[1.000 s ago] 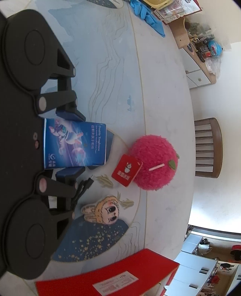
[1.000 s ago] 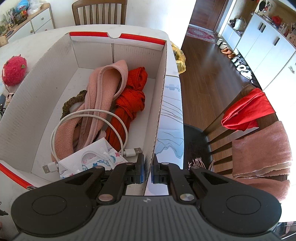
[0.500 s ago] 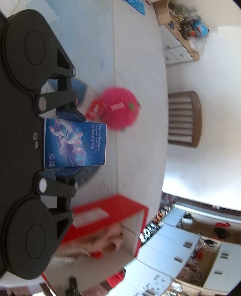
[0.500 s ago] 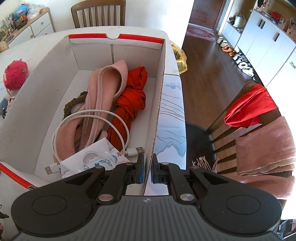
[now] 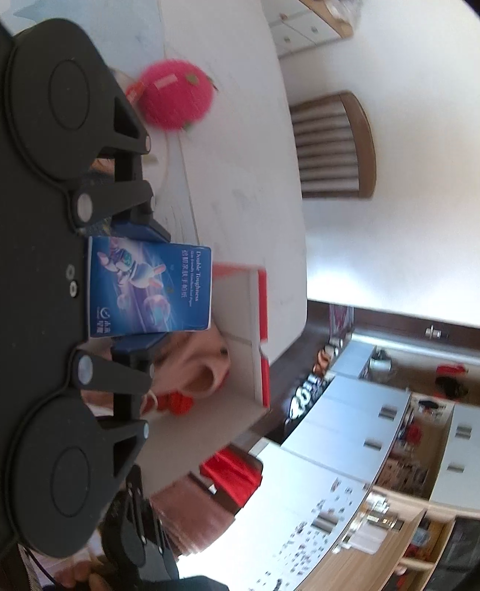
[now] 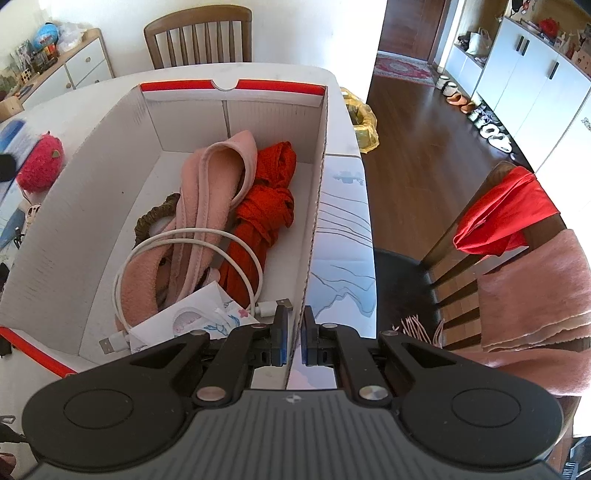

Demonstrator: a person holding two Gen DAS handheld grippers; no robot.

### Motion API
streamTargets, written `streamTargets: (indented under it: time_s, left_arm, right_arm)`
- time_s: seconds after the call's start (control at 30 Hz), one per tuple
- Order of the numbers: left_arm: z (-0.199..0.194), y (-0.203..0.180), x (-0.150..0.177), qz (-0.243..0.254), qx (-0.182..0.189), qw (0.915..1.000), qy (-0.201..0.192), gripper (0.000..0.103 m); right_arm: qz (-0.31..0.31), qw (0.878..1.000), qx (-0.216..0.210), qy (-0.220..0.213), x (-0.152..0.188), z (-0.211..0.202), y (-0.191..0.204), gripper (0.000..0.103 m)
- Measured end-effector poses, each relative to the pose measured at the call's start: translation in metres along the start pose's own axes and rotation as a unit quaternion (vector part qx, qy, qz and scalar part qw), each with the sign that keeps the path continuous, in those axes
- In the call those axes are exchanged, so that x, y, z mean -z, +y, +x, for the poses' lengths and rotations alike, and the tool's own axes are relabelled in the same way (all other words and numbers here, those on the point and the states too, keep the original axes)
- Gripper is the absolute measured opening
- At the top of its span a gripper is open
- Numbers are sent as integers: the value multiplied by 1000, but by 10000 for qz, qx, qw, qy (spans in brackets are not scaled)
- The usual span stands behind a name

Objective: Organize objects
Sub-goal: 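Carry the blue card box with the left gripper over the box and lower it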

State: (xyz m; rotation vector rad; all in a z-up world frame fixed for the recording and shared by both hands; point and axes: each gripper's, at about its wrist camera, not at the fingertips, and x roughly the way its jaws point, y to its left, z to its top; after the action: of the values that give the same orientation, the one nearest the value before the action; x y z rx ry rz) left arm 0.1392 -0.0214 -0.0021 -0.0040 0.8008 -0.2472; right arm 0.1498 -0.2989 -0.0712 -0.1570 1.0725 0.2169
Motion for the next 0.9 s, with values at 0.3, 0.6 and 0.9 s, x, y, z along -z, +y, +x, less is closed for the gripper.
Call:
streamTargets:
  time_s: [0.3, 0.6, 0.9]
  left_arm:
    - [33, -48, -18, 408, -106, 9990, 130, 48]
    - [84, -71, -25, 634, -556, 9957, 386, 48]
    - [121, -79, -30, 696, -940, 9909, 659, 48]
  right_arm:
    - [7, 9999, -95, -65, -3, -1, -4, 6]
    - [-44, 9998, -181, -60, -4, 1, -6, 7]
    - [-62, 9997, -235, -45, -5, 2, -8, 7]
